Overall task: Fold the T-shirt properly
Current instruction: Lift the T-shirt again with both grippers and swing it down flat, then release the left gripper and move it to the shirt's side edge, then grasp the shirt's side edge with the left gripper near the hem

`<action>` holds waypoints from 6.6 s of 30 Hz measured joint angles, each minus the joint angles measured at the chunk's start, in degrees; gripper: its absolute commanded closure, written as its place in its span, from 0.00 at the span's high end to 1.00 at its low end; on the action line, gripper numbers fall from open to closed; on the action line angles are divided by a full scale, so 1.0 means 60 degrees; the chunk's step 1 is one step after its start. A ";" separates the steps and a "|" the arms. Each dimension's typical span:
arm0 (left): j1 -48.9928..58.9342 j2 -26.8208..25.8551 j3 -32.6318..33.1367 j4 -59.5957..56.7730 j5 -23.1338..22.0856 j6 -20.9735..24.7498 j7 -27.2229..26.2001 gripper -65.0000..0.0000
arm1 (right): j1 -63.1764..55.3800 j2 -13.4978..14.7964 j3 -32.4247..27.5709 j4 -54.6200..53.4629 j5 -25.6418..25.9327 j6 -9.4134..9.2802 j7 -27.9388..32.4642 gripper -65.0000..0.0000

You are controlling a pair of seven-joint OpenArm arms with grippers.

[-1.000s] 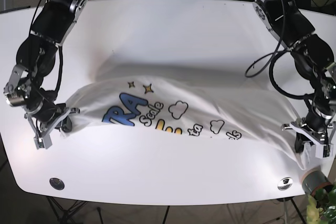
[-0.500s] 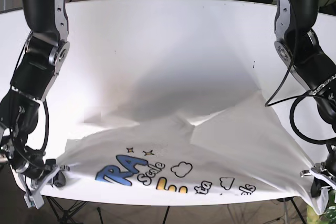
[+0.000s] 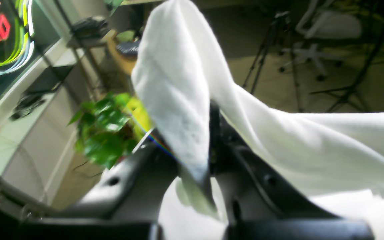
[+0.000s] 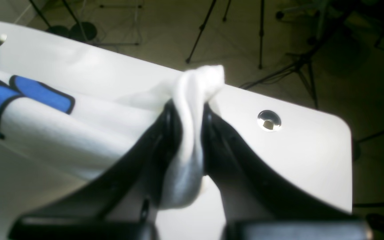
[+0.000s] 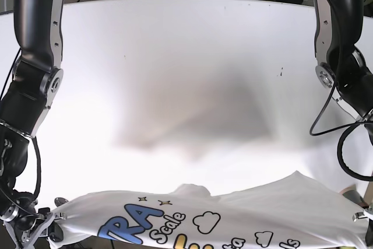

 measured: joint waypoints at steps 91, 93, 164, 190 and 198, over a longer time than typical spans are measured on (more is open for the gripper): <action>1.0601 0.1045 -0.3461 0.4350 -0.1231 -0.1840 -0.0368 0.52 | -0.8888 -0.1439 0.2820 0.2208 0.0554 -0.0102 0.0470 0.62; 1.0739 0.1060 -0.3388 0.4346 -0.1563 -0.1840 0.0419 0.52 | -0.8899 -0.1486 0.2772 0.2208 0.0557 -0.0109 0.0495 0.62; 1.1489 0.0058 -0.2058 0.3486 -0.3610 -0.1810 0.3220 0.52 | -0.8947 -0.1891 0.2714 0.1319 0.0237 -0.0025 0.1206 0.04; 0.6156 0.1220 -0.1894 0.1741 0.1075 -0.1851 0.0590 0.53 | -0.8939 -0.1916 0.2714 0.1322 0.0237 -0.0022 0.1206 0.04; 0.5093 0.0976 -0.1770 -0.2164 0.1621 -0.1818 -0.0732 0.62 | -0.8939 -0.1891 0.2747 0.1319 0.0233 -0.0025 0.1173 0.04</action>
